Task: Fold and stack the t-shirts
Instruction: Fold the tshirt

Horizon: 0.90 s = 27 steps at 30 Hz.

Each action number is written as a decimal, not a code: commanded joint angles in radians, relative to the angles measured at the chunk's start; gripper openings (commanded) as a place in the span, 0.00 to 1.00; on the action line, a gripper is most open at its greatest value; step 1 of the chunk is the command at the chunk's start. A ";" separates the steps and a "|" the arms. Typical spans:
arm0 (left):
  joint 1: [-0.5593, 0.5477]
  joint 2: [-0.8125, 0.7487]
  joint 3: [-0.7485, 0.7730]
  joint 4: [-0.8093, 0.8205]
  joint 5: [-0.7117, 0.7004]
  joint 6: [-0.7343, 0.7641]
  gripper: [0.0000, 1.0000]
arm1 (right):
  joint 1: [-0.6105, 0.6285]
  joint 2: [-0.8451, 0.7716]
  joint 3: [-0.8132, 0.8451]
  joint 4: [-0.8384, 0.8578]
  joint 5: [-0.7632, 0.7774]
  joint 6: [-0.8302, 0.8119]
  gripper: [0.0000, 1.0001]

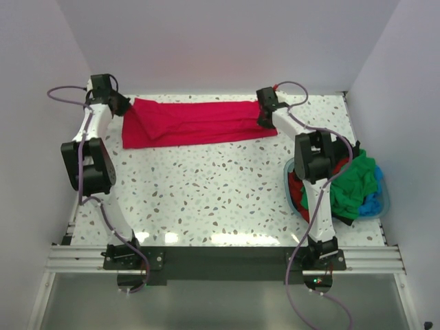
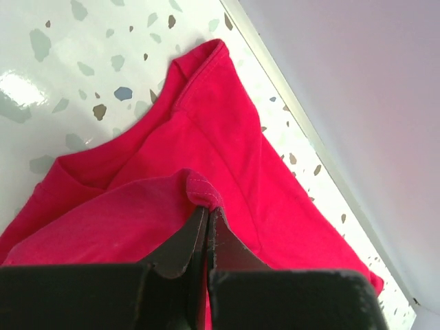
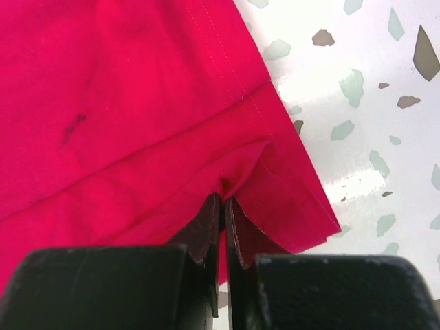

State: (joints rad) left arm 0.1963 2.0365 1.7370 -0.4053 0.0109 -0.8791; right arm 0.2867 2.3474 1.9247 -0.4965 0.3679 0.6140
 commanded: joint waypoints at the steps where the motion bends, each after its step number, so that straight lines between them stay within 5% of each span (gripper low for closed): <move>1: 0.006 -0.015 0.016 0.042 -0.029 -0.006 0.00 | -0.012 -0.091 -0.004 0.042 0.011 -0.017 0.00; 14: 0.005 0.198 0.156 0.082 -0.017 -0.011 0.00 | -0.027 0.039 0.157 0.033 0.003 -0.060 0.06; 15: 0.005 0.212 0.171 0.074 -0.015 -0.008 0.04 | -0.029 0.047 0.168 0.033 -0.001 -0.062 0.12; 16: 0.005 0.237 0.186 0.065 -0.015 -0.004 0.33 | -0.030 0.052 0.172 0.041 -0.009 -0.063 0.32; 19: 0.005 0.260 0.229 0.051 0.006 0.014 1.00 | -0.034 0.061 0.194 0.073 -0.047 -0.091 0.59; 23: 0.005 0.225 0.266 -0.022 0.011 0.051 1.00 | -0.035 0.017 0.224 0.044 -0.055 -0.154 0.76; 25: 0.005 0.135 0.207 -0.014 -0.003 0.071 1.00 | -0.032 -0.028 0.150 0.071 -0.084 -0.166 0.95; 27: 0.005 0.056 0.061 0.031 -0.009 0.086 1.00 | -0.018 -0.097 0.091 0.113 -0.112 -0.191 0.99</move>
State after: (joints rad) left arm 0.1963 2.2478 1.8965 -0.3943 0.0116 -0.8417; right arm 0.2543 2.3829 2.0674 -0.4324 0.3111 0.4801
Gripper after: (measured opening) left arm 0.997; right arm 0.975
